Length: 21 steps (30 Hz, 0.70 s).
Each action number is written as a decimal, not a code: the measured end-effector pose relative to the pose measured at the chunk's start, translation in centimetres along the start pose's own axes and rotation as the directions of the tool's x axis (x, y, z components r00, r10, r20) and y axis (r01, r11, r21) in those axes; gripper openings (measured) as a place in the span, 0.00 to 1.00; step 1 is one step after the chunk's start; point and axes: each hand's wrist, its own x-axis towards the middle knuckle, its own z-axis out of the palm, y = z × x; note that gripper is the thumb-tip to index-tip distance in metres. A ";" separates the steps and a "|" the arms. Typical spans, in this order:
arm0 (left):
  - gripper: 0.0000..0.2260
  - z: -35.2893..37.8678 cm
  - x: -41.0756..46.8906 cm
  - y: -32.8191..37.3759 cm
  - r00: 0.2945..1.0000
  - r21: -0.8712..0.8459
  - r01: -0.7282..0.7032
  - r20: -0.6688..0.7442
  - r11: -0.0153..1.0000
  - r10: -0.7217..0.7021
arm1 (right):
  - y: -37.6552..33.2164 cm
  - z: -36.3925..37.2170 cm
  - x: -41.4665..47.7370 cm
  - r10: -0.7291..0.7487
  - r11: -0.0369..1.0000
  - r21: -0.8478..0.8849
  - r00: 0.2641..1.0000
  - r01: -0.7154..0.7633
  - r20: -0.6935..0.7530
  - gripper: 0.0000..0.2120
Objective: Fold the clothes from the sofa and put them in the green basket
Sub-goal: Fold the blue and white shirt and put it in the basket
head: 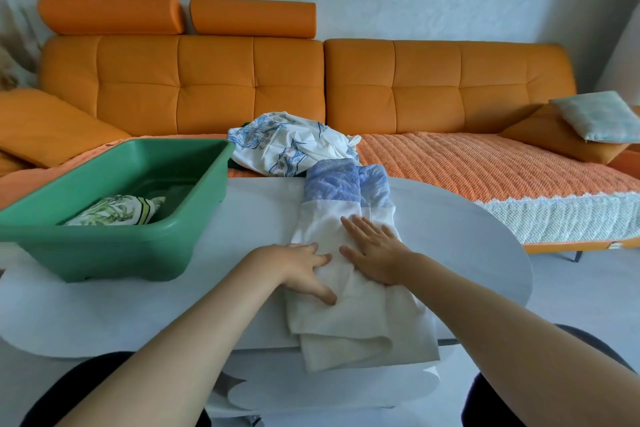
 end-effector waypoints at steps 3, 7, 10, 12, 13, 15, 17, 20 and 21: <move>0.27 -1.1 0.7 0.9 0.985 0.037 0.031 -0.168 0.999 -0.025 | 0.5 0.0 0.0 0.026 0.993 0.115 0.999 -0.022 -0.035 0.31; 0.19 -1.3 3.4 2.5 0.831 -0.068 -0.099 -0.554 0.993 0.045 | 1.6 -0.4 0.8 0.023 1.000 0.013 0.996 -0.022 -0.091 0.28; 0.29 -0.9 5.7 3.0 0.859 -0.006 -0.120 -0.502 0.993 0.101 | 2.9 -0.2 1.0 0.036 0.999 -0.022 0.999 -0.037 -0.035 0.29; 0.35 -0.1 6.8 2.3 0.924 -0.014 -0.081 -0.375 0.997 0.070 | 3.6 -0.2 1.1 0.037 0.999 -0.030 0.999 -0.037 0.007 0.29; 0.37 0.2 7.2 1.9 0.949 -0.027 -0.066 -0.310 0.997 0.055 | 3.8 -0.4 1.3 0.034 0.999 -0.037 0.999 -0.034 0.001 0.28; 0.38 0.0 7.6 1.2 0.969 -0.010 -0.054 -0.241 0.999 0.050 | 4.0 -1.4 2.1 0.041 0.999 -0.017 0.998 -0.042 -0.044 0.23; 0.34 -1.6 8.2 1.0 0.955 0.027 -0.045 -0.292 0.999 0.051 | 4.1 -2.5 3.3 0.059 0.998 0.035 0.994 -0.056 -0.091 0.19; 0.23 -4.7 9.6 1.2 0.868 -0.009 -0.077 -0.492 0.997 0.063 | 4.7 -3.4 5.0 0.078 0.996 0.047 0.977 -0.070 -0.199 0.16; 0.19 -5.5 10.3 1.1 0.826 -0.017 -0.097 -0.560 0.995 0.071 | 5.1 -3.7 5.6 0.089 0.995 0.054 0.967 -0.078 -0.240 0.15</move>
